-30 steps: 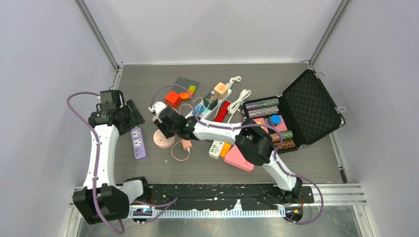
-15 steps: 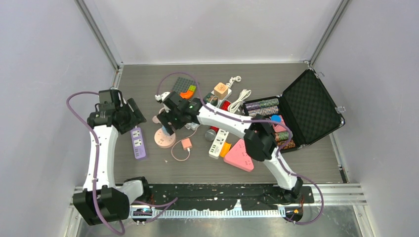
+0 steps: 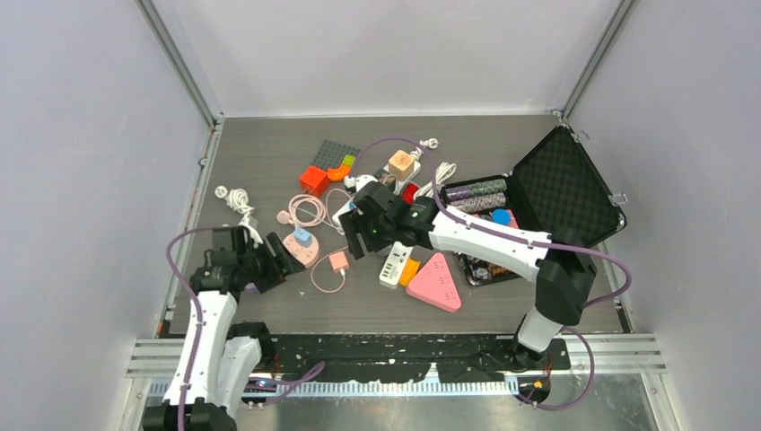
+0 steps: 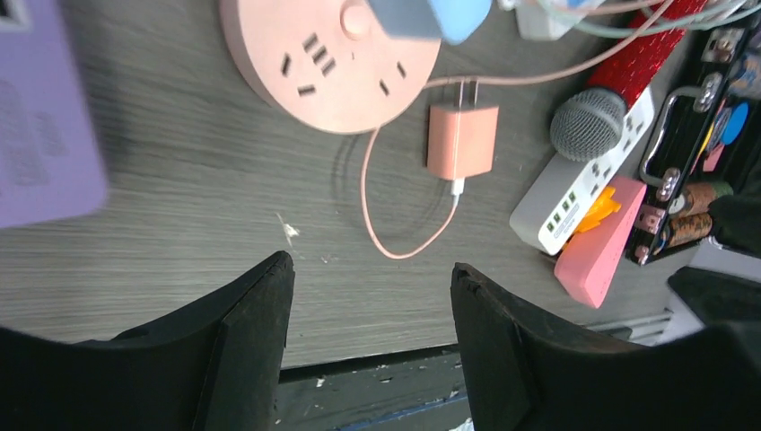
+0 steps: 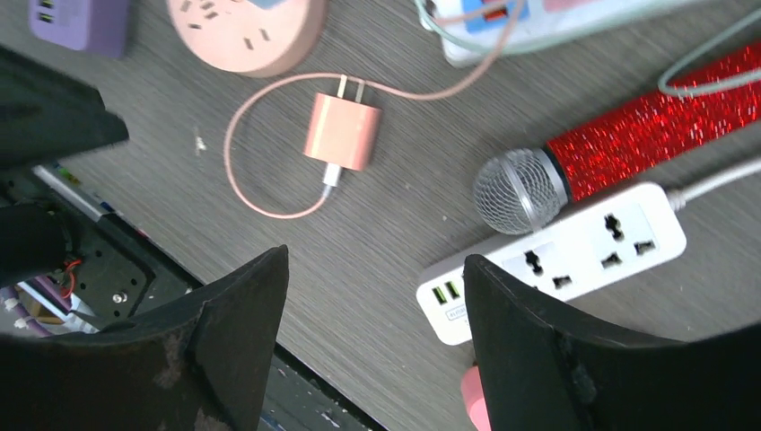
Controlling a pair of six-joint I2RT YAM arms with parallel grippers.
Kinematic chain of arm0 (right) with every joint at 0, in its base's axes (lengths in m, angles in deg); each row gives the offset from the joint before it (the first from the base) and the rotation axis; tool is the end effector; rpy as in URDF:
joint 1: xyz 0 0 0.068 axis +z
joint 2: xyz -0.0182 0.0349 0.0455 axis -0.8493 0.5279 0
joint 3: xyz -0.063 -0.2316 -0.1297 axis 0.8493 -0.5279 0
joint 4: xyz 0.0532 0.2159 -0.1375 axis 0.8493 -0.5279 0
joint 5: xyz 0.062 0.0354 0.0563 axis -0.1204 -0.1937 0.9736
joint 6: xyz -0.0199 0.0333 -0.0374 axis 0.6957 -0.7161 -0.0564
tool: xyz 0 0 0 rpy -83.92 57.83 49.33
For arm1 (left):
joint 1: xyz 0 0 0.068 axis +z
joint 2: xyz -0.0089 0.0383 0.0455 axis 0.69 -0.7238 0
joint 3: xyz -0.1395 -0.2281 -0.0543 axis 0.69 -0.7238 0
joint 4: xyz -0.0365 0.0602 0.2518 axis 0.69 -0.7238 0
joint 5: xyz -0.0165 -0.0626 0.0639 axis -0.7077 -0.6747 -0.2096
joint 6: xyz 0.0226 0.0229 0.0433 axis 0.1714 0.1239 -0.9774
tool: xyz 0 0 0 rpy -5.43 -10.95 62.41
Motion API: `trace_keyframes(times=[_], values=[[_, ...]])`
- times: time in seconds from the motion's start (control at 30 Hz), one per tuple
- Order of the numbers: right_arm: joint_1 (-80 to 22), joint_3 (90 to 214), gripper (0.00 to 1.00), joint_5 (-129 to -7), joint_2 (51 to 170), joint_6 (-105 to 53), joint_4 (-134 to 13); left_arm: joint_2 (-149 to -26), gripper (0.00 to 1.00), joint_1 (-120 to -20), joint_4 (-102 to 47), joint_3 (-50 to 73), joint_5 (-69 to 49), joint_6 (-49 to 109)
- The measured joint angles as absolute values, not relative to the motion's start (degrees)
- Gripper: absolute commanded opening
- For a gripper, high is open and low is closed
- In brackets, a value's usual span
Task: Insert the plug
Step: Pick up the plug from the center of the board.
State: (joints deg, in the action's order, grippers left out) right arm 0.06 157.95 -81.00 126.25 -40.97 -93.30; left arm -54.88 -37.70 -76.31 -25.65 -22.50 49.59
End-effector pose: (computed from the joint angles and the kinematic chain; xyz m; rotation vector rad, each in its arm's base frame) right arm 0.2011 0.3180 0.2879 -0.7341 2.3685 0.5164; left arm 0.1403 0.0016 0.2325 -0.6690 2.4632 -0.6345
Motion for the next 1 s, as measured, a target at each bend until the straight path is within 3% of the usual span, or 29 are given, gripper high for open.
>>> trace_keyframes(times=[0.23, 0.47, 0.63, 0.73, 1.0], values=[[-2.78, 151.59, 0.73, -80.87, 124.63, -44.58, -91.73, -52.96, 0.61, -50.31, -66.21, -38.7, -22.15, 61.0], [-4.31, 149.16, 0.71, -78.82, 123.48, -44.62, -90.79, -58.75, 0.52, -56.71, -57.11, -42.94, -16.19, 70.42], [-5.89, 146.91, 0.71, -77.48, 121.68, -43.99, -90.79, -62.47, 0.28, -60.15, -49.92, -43.36, -12.99, 75.54], [-6.65, 146.08, 0.71, -76.96, 120.74, -43.18, -90.81, -65.2, 0.0, -61.17, -47.93, -43.25, -11.88, 76.96], [-7.52, 145.64, 0.7, -72.76, 119.06, -38.72, -89.7, -64.41, 0.0, -61.59, -54.27, -36.32, -8.84, 73.85]])
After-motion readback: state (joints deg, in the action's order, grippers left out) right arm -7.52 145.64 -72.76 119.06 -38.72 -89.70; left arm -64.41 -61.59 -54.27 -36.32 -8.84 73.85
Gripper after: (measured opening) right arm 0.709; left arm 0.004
